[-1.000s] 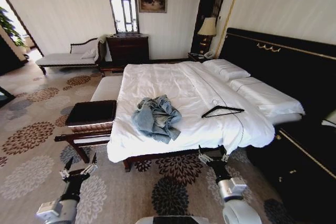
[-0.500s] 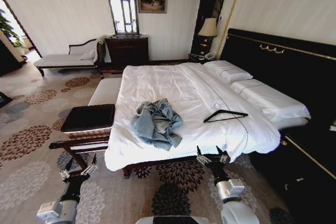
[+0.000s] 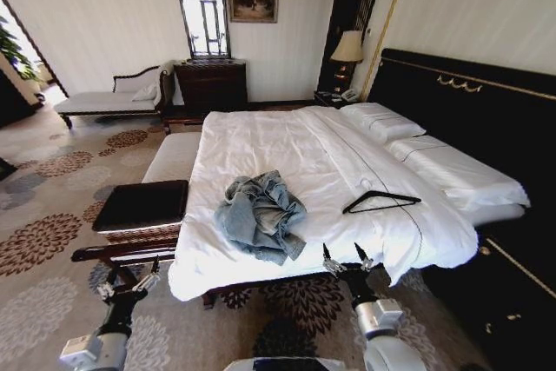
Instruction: Pick up the clothes from the bed and hang them on the clothes hanger.
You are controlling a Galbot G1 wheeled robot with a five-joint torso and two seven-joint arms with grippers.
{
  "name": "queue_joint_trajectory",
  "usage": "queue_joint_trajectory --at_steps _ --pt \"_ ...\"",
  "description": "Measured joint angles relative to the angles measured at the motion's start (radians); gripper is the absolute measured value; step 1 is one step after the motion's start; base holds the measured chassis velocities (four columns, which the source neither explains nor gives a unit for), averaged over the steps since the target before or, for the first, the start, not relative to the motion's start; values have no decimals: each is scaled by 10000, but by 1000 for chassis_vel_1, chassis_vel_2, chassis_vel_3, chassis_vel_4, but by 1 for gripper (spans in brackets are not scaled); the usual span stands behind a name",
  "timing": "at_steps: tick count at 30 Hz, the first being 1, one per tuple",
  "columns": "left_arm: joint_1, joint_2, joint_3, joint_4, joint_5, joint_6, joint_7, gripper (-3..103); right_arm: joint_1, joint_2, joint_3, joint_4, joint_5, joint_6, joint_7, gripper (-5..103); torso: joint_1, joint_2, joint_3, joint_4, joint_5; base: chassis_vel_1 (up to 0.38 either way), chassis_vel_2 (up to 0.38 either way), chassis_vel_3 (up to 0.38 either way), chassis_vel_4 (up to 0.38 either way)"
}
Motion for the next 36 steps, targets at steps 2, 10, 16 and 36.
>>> queue_joint_trajectory --at_steps 2,10,16,36 --pt "4 -1 0 12 -2 -5 0 100 -1 9 -13 8 16 2 -8 100 0 0 -1 0 -1 -160 139 137 -131" --pt "31 -6 4 26 -7 -17 -1 100 -18 50 -66 12 29 65 -115 100 6 -2 1 -1 -1 -165 129 167 -131" --pt "41 -6 9 39 -9 -26 -4 100 -26 58 -95 12 14 75 -119 100 3 -1 0 1 1 -178 101 198 -99" --pt "-31 -34 -85 243 -182 -57 -42 100 -30 83 -176 -37 -153 35 84 100 4 -2 1 -1 0 -187 34 176 -41"
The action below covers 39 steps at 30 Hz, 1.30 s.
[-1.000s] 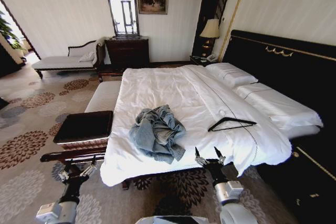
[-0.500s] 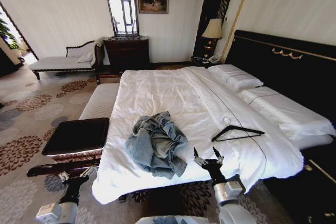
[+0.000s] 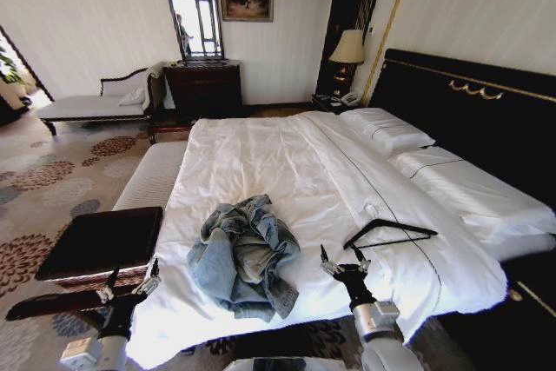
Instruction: Pick up the clothes from the bed and hang them on the clothes hanger.
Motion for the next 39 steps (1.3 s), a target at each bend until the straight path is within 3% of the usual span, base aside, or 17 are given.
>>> queue_joint_trajectory --at_steps 31,34,37,39 --pt "-27 61 35 261 -220 66 -32 100 40 5 -213 -83 -68 -104 260 100 -3 0 -1 1 -3 -60 14 61 -15" --pt "-65 154 34 358 -351 139 -84 100 100 -132 -285 -55 186 -304 321 100 -7 3 -2 0 -2 0 0 0 0" --pt "-116 323 -93 555 -897 403 -194 100 397 -663 -517 292 2046 -1449 614 100 -6 2 -2 -1 -2 0 0 0 0" --pt "-117 355 -141 628 -978 430 -211 100 583 -849 -551 350 2561 -1770 715 100 -4 2 -1 -1 0 0 0 0 0"
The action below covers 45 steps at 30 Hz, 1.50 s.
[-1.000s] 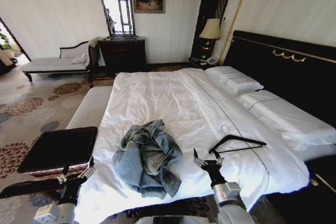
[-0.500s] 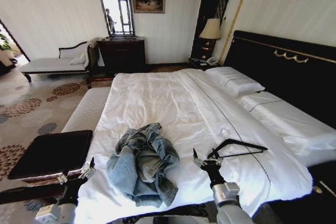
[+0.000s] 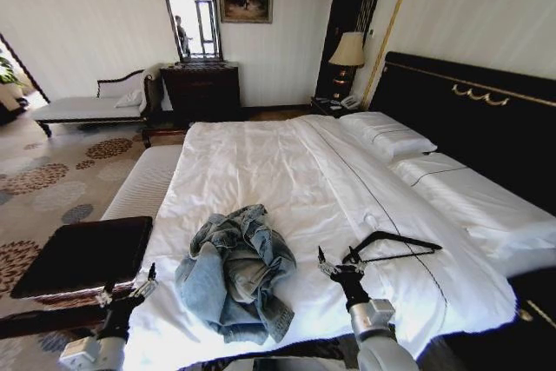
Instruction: Pick up the clothes from the bed and hang them on the clothes hanger.
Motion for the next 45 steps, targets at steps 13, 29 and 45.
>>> queue_joint_trajectory --at_steps 13,29,45 --pt "255 -179 -270 353 -295 -122 -59 100 4771 -3500 -1232 -1204 5669 -3178 1065 100 3 -1 1 1 2 0 0 0 0" --pt "66 -621 -181 731 -157 -88 -54 100 11739 -2929 -7267 -5253 6095 -4356 801 100 4 -3 1 1 -3 0 0 0 0" --pt "-122 -309 -291 1077 -491 -198 -48 100 13071 -1586 -9041 -7744 5493 -4385 430 100 2 -2 0 3 -2 0 0 0 0"
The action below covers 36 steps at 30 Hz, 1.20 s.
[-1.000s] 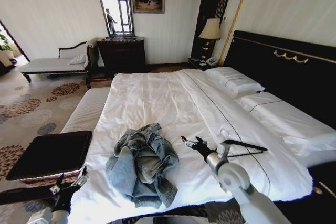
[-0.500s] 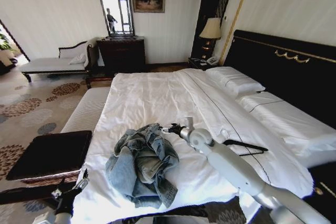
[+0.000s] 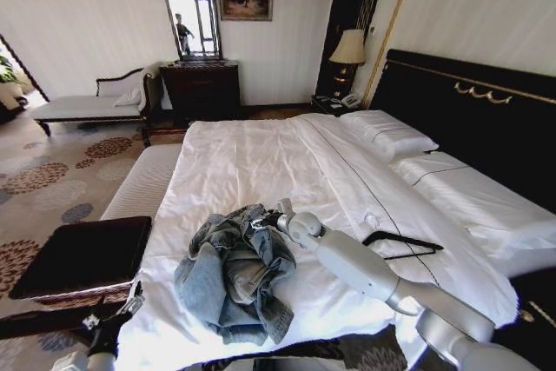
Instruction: Pick up the clothes from the bed and hang them on the clothes hanger.
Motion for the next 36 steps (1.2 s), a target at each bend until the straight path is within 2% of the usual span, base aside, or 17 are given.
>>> queue_joint_trajectory --at_steps 8,20,21,24,27,29,30,32,33,35,36 --pt "5 17 -77 5 -87 -1 -1 100 -2 -144 33 -317 360 -353 302 100 0 1 0 -5 1 0 0 0 0" --pt "-6 86 -166 -64 -133 39 -4 100 93 227 181 -1017 661 -486 407 100 0 1 -1 0 1 0 0 0 0" --pt "0 86 -176 -63 -142 40 -6 100 82 256 182 -1082 660 -489 407 102 0 0 0 0 1 0 0 0 0" --pt "9 85 -200 -54 -200 60 -11 100 42 248 253 -1137 777 -529 414 89 0 1 -1 0 1 0 0 0 0" --pt "-14 101 -184 -18 -231 109 -22 100 12 180 303 -1126 869 -559 431 83 -1 0 0 0 1 0 0 0 0" --pt "-73 145 -149 12 -266 198 -36 100 -17 138 347 -1085 897 -562 442 73 -1 2 -1 -1 1 0 0 0 0" --pt "-73 145 -149 12 -266 198 -36 100 -17 138 347 -1085 897 -562 442 73 -1 2 -1 -1 1 0 0 0 0" --pt "-154 221 -120 49 -353 324 -67 100 -50 118 390 -1012 931 -572 462 61 0 1 -1 -1 1 0 0 0 0" --pt "-193 266 -112 74 -402 388 -92 100 -67 107 410 -974 969 -580 471 61 0 1 -1 -1 1 0 0 0 0" --pt "-299 398 -111 128 -565 541 -151 100 -94 100 438 -905 1070 -628 509 51 -1 1 -1 -1 1 0 0 0 0" --pt "-299 398 -111 128 -565 541 -151 100 -94 100 438 -905 1070 -628 509 51 -1 1 -1 -1 1 0 0 0 0"
